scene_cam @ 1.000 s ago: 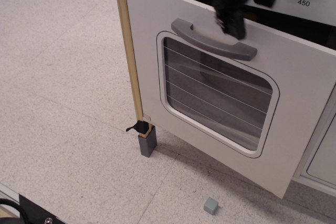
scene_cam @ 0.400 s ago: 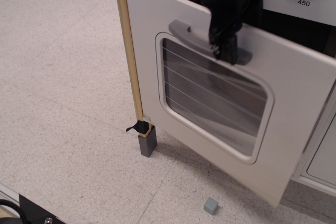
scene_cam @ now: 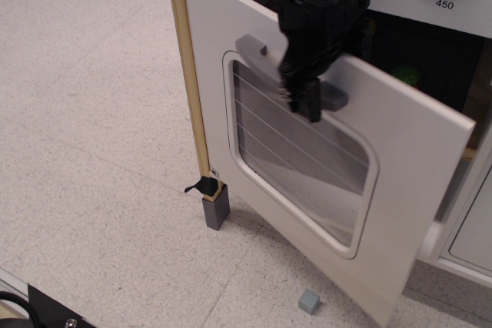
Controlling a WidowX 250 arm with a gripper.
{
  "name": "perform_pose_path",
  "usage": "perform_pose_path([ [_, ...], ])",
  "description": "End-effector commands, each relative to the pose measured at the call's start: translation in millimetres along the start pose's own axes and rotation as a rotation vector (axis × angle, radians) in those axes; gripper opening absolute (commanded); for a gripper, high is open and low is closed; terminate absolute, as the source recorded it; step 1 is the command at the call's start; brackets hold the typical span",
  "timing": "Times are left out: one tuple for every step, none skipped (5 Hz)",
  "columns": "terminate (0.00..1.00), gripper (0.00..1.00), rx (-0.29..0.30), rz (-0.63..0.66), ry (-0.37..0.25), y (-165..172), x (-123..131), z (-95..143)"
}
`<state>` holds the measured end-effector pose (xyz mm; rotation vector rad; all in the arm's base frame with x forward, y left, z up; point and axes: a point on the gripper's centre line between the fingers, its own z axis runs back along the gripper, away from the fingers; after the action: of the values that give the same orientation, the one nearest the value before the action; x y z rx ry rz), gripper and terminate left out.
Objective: Open oven
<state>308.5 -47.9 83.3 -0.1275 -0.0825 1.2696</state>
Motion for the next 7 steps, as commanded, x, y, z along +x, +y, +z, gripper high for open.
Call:
perform_pose_path([
  [0.00, 1.00, 0.069, -0.354, -0.049, 48.3, 43.8, 28.7],
  [0.00, 1.00, 0.114, -0.421, -0.069, 73.5, 64.0, 27.1],
  [0.00, 1.00, 0.142, -0.505, -0.097, 96.5, 88.4, 31.2],
  [0.00, 1.00, 0.149, -0.527, -0.128, 114.7, 114.9, 29.0],
  [0.00, 1.00, 0.150, -0.596, -0.096, 129.9, 140.0, 36.0],
  [0.00, 1.00, 0.142, -0.645, -0.112, 130.0, 153.3, 53.3],
  [0.00, 1.00, 0.135, -0.678, -0.154, 122.4, 152.4, 65.7],
])
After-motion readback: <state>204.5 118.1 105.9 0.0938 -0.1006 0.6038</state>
